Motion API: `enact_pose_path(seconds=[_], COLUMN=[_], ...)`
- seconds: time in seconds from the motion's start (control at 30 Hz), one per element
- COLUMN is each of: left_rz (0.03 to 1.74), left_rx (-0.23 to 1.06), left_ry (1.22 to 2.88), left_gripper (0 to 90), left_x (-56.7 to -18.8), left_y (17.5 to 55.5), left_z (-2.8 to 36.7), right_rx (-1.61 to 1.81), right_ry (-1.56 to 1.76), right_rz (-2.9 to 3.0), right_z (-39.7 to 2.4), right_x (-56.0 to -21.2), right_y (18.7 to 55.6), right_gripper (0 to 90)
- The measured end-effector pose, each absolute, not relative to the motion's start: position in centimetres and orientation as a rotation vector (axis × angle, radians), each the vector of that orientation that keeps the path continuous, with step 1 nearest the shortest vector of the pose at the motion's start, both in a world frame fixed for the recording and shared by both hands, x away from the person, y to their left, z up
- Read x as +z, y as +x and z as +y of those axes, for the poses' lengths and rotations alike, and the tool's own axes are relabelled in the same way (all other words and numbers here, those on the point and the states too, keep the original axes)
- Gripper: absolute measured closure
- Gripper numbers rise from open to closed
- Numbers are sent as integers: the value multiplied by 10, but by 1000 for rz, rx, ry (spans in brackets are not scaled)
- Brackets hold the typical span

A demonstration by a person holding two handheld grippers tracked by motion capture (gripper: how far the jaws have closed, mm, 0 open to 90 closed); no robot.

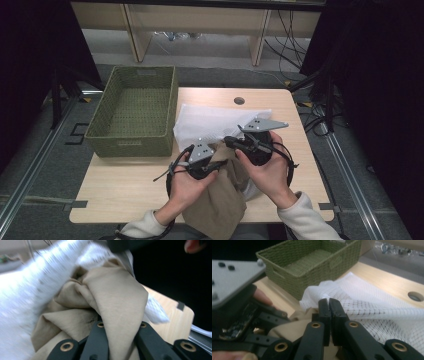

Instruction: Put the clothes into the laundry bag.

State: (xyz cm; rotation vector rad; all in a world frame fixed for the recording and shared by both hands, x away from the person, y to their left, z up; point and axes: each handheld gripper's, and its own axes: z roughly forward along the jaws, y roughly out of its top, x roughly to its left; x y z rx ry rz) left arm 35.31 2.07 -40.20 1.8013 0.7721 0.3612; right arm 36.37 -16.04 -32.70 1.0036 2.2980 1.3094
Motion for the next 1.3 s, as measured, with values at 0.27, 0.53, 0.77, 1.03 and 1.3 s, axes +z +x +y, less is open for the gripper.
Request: enact_pose_path(seconds=[0.27,0.53,0.77,1.03,1.3], left_rz=[751,795,803,667,652], left_rx=[523,520,455,413,475], left_ry=[1906,2017,2000,1982,1982], left_gripper=[869,856,733,381,201], left_x=[-415,-455,-467,-444,-427], left_y=[371,396,395,369,350], left_z=[8,-9,-11,21,61], right_rx=[1318,1283,1259,1253,1255], right_ry=[1011,1056,1076,1072,1100], right_rz=[2278,2299,2305,2295,2298], right_z=[-162,-164,-169,-171,-171], right_x=[-324,-334,-339,-339,-338], right_y=[364,374,380,382,380], right_gripper=[897,897,897,896,896])
